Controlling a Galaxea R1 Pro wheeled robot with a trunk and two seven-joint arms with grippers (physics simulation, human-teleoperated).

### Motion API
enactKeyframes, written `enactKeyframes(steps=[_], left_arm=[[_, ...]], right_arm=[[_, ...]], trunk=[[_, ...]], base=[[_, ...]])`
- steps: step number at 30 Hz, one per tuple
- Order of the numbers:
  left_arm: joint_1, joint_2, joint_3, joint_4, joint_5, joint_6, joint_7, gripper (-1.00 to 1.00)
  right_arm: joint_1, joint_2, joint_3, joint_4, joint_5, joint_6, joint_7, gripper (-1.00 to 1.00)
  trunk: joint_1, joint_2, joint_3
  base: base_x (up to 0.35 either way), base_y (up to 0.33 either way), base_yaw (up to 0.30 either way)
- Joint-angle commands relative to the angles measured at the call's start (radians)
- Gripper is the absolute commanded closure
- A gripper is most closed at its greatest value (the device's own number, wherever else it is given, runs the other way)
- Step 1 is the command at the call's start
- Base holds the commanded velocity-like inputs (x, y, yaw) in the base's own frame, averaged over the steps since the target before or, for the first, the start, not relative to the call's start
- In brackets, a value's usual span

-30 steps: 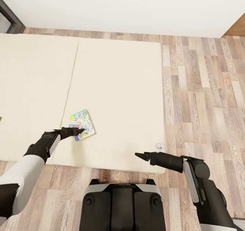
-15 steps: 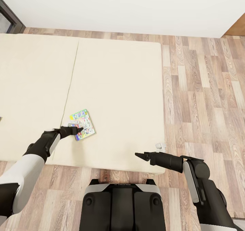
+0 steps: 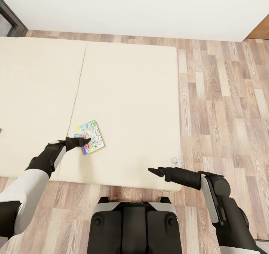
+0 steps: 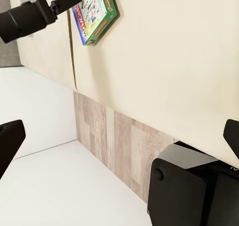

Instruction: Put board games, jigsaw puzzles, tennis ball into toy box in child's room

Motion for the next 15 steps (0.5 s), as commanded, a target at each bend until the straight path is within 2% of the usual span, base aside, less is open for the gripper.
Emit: enactKeyframes(steps=[1, 8, 15], left_arm=[[0.0, -0.001, 0.002, -0.002, 0.0, 0.0, -0.001, -1.0], [0.0, -0.004, 0.004, -0.002, 0.003, -0.026, 0.08, -1.0], [0.0, -0.004, 0.003, -0.001, 0.005, -0.029, 0.099, -1.0]], right_arm=[[0.0, 0.001, -0.002, 0.0, -0.005, 0.007, 0.0, -1.0], [0.0, 0.001, -0.002, 0.0, -0.005, 0.007, 0.001, -1.0], [0.0, 0.001, -0.002, 0.0, -0.005, 0.007, 0.001, -1.0]], trunk=[[0.0, -0.001, -0.001], [0.0, -0.001, -0.001], [0.0, -0.001, -0.001]], base=[[0.0, 0.0, 0.0], [0.0, 0.0, 0.0], [0.0, 0.0, 0.0]])
